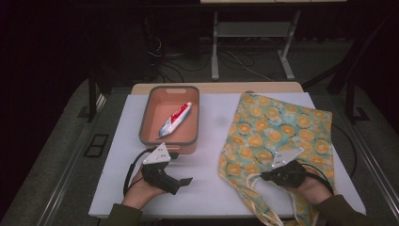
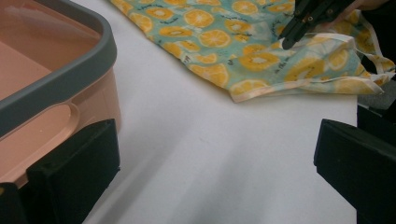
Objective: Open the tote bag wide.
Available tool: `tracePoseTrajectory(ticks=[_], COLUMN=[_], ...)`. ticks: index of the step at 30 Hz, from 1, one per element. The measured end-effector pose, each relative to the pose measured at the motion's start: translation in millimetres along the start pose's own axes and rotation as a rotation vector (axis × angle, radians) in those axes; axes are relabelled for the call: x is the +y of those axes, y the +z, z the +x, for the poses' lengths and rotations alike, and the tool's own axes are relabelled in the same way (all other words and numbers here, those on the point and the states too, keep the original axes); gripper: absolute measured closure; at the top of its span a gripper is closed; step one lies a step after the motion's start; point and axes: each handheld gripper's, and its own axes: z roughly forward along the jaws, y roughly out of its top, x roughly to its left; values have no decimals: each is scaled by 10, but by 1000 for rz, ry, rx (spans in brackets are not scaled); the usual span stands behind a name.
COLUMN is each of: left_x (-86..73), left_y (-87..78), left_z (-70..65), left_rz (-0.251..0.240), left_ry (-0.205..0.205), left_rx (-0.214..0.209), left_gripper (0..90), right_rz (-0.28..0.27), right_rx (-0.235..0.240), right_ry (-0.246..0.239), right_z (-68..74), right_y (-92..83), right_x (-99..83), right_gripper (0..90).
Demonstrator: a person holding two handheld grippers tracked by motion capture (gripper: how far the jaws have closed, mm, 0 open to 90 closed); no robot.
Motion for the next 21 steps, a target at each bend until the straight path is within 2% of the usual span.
tracePoseTrajectory(ticks=[6, 10, 12, 13, 16, 17, 21], left_x=[0, 0, -1, -3, -6, -7, -8], left_y=[-6, -15, -24, -28, -36, -36, -40], left_z=[6, 5, 10, 14, 17, 19, 16], left_rz=[-1, -6, -7, -7, -9, -9, -11], left_ry=[-2, -2, -3, -1, -4, -4, -4], left_rx=[2, 3, 4, 5, 6, 6, 4], left_gripper=[0, 0, 0, 0, 0, 0, 0], right_rz=[-62, -103, -110, -123, -127, -119, -117], right_rx=[-27, -71, -81, -110, -130, -145, -142], right_ry=[58, 104, 113, 154, 180, 188, 194], right_z=[-79, -153, -171, -215, -240, -259, -274], right_y=[99, 218, 239, 312, 397, 485, 593], right_x=[298, 528, 568, 672, 746, 805, 842], right_gripper=[899, 900, 899, 899, 899, 899, 894])
